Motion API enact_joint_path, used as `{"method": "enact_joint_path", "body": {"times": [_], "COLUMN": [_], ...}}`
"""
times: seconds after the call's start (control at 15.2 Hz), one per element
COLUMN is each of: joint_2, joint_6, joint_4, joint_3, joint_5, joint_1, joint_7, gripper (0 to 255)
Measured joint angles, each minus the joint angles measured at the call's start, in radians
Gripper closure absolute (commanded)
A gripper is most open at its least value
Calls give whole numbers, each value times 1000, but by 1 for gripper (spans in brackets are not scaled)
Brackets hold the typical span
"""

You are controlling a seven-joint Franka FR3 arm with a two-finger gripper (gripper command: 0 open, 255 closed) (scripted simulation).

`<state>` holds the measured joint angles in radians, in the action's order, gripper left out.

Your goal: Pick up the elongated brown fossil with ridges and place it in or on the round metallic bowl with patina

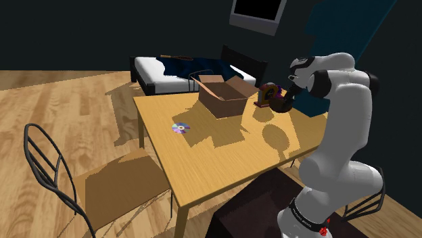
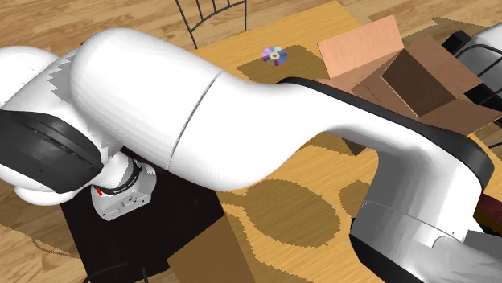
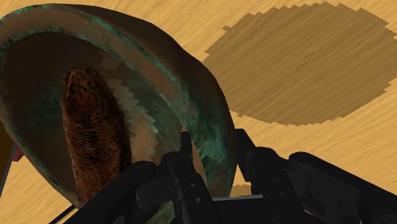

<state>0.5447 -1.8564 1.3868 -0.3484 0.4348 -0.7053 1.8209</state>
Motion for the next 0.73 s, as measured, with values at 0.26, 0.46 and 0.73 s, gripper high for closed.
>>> {"method": "enact_joint_path", "body": {"times": [0.26, 0.46, 0.73], "joint_2": [46, 63, 76], "joint_6": [53, 34, -6], "joint_4": [-98, -93, -63], "joint_3": [2, 4, 8], "joint_5": [6, 12, 19], "joint_1": [-27, -31, -28], "joint_7": [-4, 5, 17], "gripper": [255, 255, 255]}}
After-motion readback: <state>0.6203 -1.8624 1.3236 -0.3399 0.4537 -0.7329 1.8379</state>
